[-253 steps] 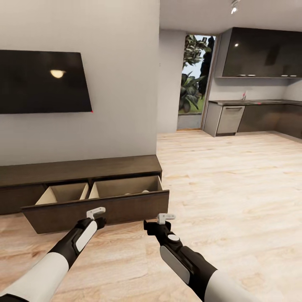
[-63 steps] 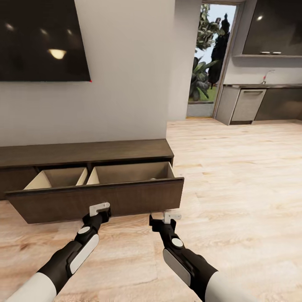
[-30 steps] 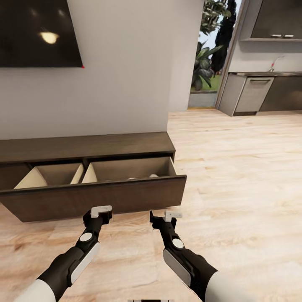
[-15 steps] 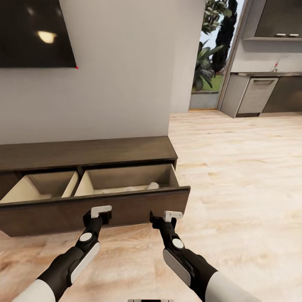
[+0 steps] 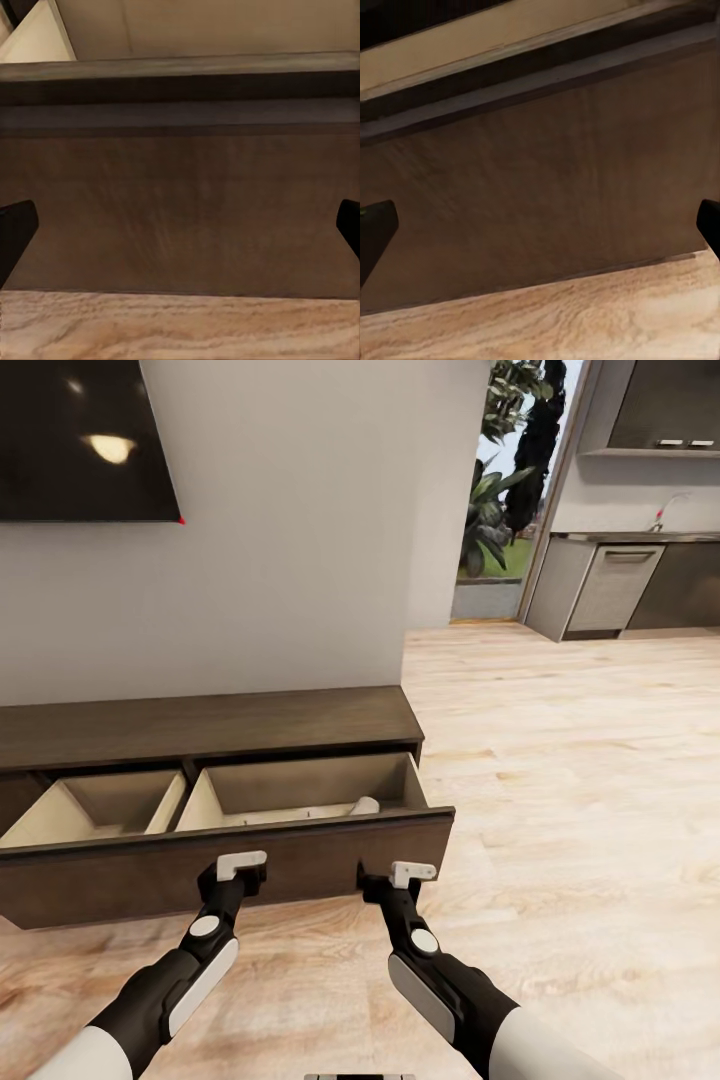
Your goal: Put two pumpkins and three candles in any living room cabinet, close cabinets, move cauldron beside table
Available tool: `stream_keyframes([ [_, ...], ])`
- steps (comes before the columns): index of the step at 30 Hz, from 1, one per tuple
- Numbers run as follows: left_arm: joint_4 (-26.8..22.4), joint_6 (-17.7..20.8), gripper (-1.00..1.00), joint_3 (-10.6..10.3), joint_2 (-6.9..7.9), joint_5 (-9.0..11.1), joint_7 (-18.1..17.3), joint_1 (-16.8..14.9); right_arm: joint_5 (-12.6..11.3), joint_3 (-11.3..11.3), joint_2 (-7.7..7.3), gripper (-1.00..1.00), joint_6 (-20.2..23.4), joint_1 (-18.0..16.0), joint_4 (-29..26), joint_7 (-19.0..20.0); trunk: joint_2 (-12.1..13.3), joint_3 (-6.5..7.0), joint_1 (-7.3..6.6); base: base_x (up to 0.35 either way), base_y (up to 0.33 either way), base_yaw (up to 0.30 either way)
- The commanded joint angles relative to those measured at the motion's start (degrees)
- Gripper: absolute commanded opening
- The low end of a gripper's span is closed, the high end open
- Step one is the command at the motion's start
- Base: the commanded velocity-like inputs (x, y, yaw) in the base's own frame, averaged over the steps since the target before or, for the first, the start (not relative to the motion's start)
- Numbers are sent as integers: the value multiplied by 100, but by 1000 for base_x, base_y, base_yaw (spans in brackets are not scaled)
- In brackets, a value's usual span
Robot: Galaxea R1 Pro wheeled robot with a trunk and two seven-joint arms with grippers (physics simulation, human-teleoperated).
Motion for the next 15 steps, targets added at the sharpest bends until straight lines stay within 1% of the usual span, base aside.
stream_keyframes([
  [1,-2,3,100,-34,9,30,46,-6,-52,36,-3,100,-119,-8,-4,-29,-2,-5,-1,0,0,0],
  [5,8,0,100,-42,11,28,28,-6,-42,43,-3,100,-254,-8,-8,-29,-2,-5,-1,0,0,0],
  [14,10,0,100,-42,7,40,20,-6,-46,43,-3,100,-290,-8,-9,-29,-2,-5,-1,0,0,0],
  [15,10,0,100,-42,7,39,21,-6,-46,43,-3,100,-290,-8,-9,-29,-4,-27,1,0,0,0],
])
